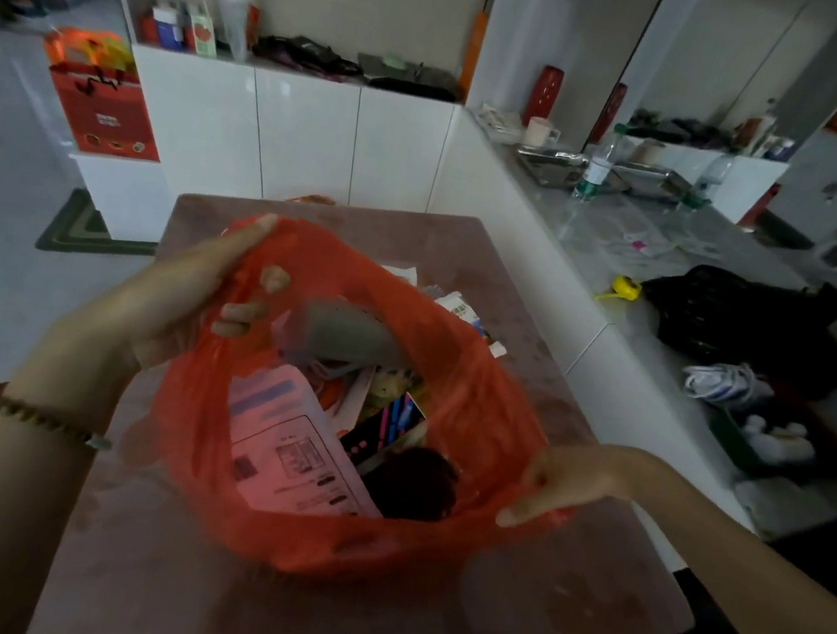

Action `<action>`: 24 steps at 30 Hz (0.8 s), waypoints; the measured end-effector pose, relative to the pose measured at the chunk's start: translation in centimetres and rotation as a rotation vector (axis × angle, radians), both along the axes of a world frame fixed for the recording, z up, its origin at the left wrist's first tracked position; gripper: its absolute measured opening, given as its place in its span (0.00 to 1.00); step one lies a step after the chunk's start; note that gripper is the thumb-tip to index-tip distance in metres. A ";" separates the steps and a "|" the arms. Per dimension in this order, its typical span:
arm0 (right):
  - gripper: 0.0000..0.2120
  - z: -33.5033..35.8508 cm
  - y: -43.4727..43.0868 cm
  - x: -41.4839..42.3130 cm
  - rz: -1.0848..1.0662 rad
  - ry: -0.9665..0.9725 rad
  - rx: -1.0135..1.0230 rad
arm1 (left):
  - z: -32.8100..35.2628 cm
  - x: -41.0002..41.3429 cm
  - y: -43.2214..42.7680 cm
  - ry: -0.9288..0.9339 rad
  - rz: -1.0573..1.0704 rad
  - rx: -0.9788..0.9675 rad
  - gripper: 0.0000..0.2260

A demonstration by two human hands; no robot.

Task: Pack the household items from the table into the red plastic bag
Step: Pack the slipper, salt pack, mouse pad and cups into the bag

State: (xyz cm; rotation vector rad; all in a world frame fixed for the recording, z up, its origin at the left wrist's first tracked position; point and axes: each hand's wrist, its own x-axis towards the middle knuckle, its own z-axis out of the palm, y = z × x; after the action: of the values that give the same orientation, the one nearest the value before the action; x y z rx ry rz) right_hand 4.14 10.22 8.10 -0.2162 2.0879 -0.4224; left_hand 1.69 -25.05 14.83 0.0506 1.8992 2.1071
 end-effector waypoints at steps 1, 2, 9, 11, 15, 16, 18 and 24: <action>0.25 0.2 0.5 0.2 -0.127 0.043 -0.152 | -0.1 -0.1 0.4 -0.004 -0.031 -0.015 0.18; 0.25 0.2 0.9 0.0 -0.313 0.082 -0.371 | -0.3 -0.3 0.8 -0.008 -0.061 -0.026 0.24; 0.13 4.6 3.0 -0.3 -0.679 0.162 -1.221 | -0.8 -2.6 2.7 0.018 -0.123 -0.189 0.24; 0.10 5.7 3.1 -0.8 -0.607 0.186 -1.164 | -0.2 -3.2 2.9 0.032 -0.130 -0.375 0.30; 0.20 7.3 3.5 -4.5 -0.567 0.338 -1.014 | 2.1 -5.4 2.0 0.125 -0.130 -0.846 0.40; 0.23 7.4 4.0 -6.1 -0.611 0.375 -1.006 | 3.0 -6.3 1.6 0.102 -0.092 -0.885 0.39; 0.26 7.5 4.8 -9.4 -0.703 0.414 -1.043 | 5.0 -8.2 1.5 0.103 -0.004 -0.989 0.37; 0.26 2.0 4.2 -19.2 -0.860 0.317 -0.901 | 4.0 -17.3 3.3 0.424 0.127 -1.072 0.29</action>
State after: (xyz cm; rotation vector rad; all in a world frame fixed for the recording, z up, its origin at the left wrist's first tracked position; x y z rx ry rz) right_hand -15.02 14.41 10.14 0.1297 2.0636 -1.9457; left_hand -15.61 -21.71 18.82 0.1459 3.0867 0.9176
